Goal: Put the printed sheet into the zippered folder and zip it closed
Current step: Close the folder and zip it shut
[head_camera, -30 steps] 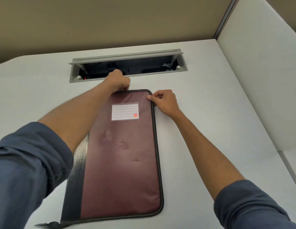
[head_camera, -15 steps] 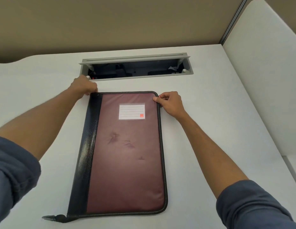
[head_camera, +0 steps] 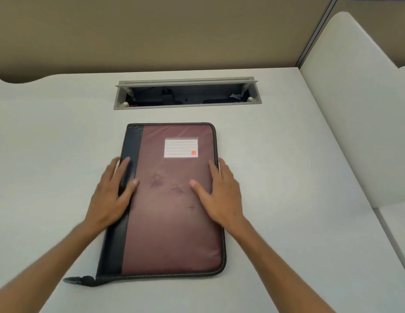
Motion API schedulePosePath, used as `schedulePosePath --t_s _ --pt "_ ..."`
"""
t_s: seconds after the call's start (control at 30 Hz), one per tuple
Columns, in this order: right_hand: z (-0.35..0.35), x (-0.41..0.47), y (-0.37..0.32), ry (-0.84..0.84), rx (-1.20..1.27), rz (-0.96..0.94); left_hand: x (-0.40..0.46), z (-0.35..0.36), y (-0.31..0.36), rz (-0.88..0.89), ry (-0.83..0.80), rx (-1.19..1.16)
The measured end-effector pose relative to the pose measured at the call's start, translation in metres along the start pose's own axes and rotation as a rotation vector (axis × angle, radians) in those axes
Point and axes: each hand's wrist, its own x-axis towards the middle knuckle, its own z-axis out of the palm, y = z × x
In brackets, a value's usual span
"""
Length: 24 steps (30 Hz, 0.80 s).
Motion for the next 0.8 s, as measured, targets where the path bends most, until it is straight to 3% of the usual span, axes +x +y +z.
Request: schedulePosePath --t_s 0.2,0.8 --pt "0.025 -0.051 -0.010 -0.011 -0.136 -0.008 -0.069 0.008 0.003 -0.022 -0.003 -0.034" --pt "0.018 -0.004 0.003 -0.024 -0.181 -0.055 -0.040 0.019 0.021 -0.094 0.008 0.095"
